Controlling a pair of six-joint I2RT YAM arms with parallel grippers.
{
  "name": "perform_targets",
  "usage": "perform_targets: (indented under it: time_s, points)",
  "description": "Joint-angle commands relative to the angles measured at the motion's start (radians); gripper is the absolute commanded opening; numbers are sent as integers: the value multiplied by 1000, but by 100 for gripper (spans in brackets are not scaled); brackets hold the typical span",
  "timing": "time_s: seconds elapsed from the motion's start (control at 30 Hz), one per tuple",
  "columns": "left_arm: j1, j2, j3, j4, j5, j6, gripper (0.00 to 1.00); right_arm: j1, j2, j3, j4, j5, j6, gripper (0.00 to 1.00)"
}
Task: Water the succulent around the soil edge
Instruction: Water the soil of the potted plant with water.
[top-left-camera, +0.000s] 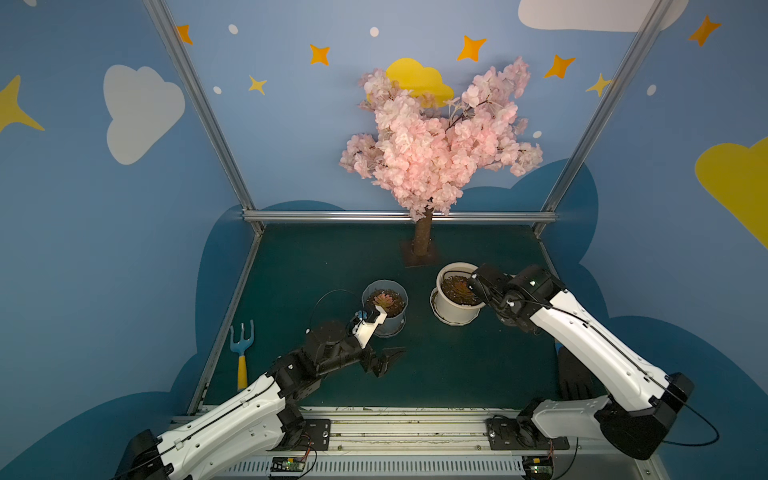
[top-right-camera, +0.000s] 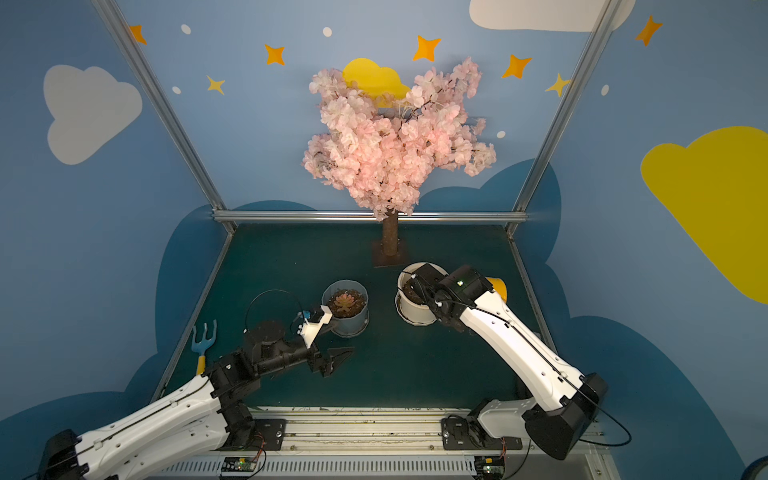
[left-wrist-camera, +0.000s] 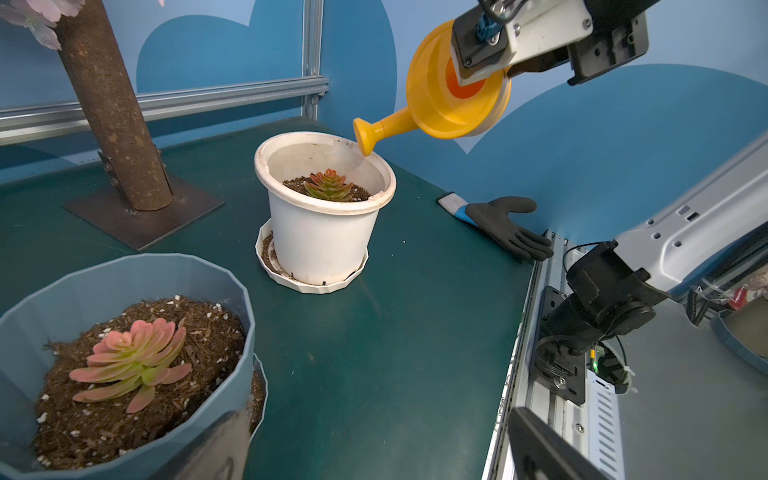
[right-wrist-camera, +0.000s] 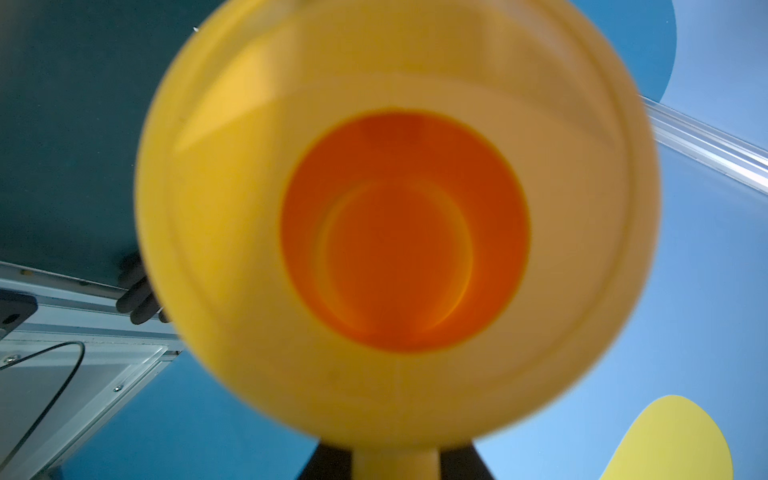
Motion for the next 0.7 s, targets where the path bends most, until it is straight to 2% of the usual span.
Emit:
perform_targets:
  time_s: [0.0, 0.43, 0.67]
  points:
    - [0, -17, -11, 7, -14, 3, 100, 20, -19, 58, -55, -1, 14, 0]
    - [0, -37, -4, -2, -70, 4, 100, 82, -84, 114, 26, -45, 17, 0]
    - [-1, -78, -4, -25, -104, -7, 100, 129, -99, 158, 124, -130, 79, 0]
